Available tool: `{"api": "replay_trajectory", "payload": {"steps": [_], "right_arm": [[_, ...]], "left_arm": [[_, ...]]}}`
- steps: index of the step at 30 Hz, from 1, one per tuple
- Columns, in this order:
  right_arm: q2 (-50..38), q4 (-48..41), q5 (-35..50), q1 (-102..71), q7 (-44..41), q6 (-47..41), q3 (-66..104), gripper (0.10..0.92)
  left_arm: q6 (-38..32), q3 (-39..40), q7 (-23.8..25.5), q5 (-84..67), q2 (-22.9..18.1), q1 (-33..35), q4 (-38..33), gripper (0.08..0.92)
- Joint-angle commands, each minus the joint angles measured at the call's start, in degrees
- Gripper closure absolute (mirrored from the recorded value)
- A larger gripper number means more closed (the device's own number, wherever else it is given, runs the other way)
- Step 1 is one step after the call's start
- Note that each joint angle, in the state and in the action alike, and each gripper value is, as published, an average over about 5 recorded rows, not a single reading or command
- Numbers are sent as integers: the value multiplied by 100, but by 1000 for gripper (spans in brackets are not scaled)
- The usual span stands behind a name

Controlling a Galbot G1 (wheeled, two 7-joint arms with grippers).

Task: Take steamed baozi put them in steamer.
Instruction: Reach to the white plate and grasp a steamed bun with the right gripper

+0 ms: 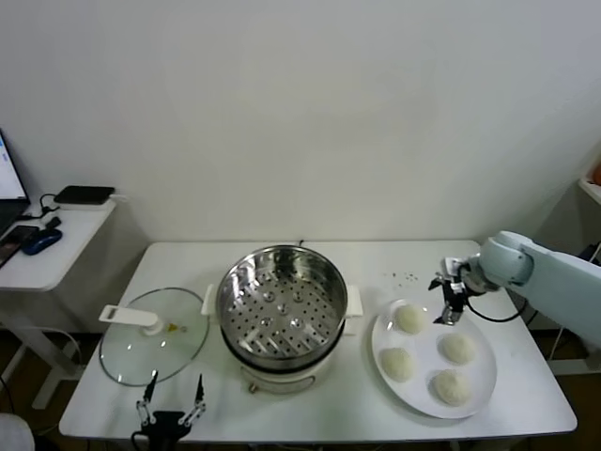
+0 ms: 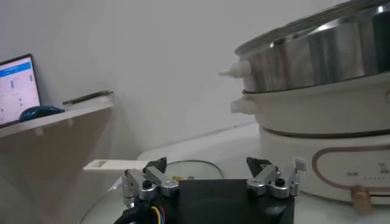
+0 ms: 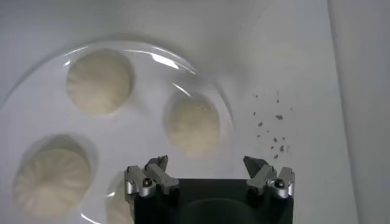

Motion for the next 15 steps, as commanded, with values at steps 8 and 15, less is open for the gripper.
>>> {"api": "replay_trajectory", "payload": {"steps": [8, 15], "right_arm": [[796, -658, 327, 395, -294, 189, -753, 203], [737, -533, 359, 422, -322, 142, -976, 203]], "left_arm": [[12, -105, 132, 18, 31, 3, 81, 177], [14, -120, 158, 35, 67, 13, 106, 177]]}}
